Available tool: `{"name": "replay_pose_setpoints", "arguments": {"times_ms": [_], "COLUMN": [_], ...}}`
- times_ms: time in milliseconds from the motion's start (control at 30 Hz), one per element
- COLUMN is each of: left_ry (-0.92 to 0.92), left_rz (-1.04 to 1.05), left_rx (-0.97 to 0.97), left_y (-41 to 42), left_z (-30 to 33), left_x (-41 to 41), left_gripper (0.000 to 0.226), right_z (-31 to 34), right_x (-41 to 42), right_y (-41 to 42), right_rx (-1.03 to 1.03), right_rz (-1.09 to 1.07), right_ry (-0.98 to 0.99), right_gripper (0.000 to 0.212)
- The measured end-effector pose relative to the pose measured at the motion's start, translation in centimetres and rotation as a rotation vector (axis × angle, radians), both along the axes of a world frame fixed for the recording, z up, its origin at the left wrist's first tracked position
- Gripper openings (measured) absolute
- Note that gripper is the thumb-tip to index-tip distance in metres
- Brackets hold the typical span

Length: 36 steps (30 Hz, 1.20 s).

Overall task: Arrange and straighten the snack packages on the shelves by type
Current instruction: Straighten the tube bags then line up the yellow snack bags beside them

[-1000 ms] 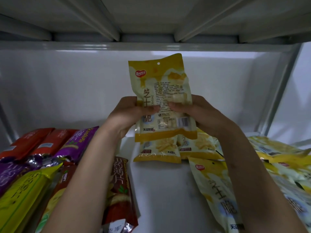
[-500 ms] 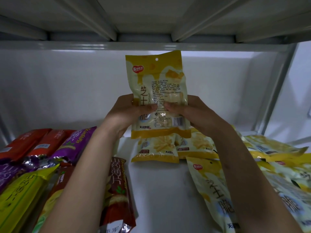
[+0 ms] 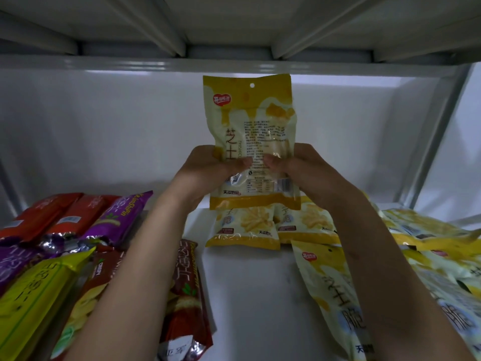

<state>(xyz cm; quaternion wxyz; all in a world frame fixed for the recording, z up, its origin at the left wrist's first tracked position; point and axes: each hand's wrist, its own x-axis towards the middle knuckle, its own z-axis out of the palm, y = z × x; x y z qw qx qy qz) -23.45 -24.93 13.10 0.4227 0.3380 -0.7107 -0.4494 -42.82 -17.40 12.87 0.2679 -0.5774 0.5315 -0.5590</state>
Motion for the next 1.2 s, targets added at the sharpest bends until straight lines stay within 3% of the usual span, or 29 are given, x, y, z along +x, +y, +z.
{"name": "replay_pose_setpoints", "arguments": {"times_ms": [267,533,733,933,1200], "left_ry": [0.071,0.224,0.244,0.255,0.306], "left_rz": [-0.043,-0.113,-0.138,-0.118,-0.147], "left_rx": [0.023,0.169,0.134,0.180,0.170], "left_y": [0.8,0.4,0.9,1.1,1.5], "left_z": [0.6,0.4,0.9,1.0,1.0], "left_x": [0.5,0.5,0.7,0.4,0.5], "left_gripper": [0.033,0.031,0.052,0.028,0.041], "right_z": [0.5,0.6,0.6,0.3,0.8], "right_x": [0.1,0.8,0.7,0.5,0.8], "right_y": [0.3,0.7,0.4,0.1,0.5], "right_rx": [0.020,0.020,-0.031,-0.037,-0.039], "right_rz": [0.072,0.130,0.134,0.100,0.136], "right_ry": [-0.218,-0.253,-0.292,-0.218,-0.270], "right_gripper": [0.027,0.029,0.035,0.029,0.031]}}
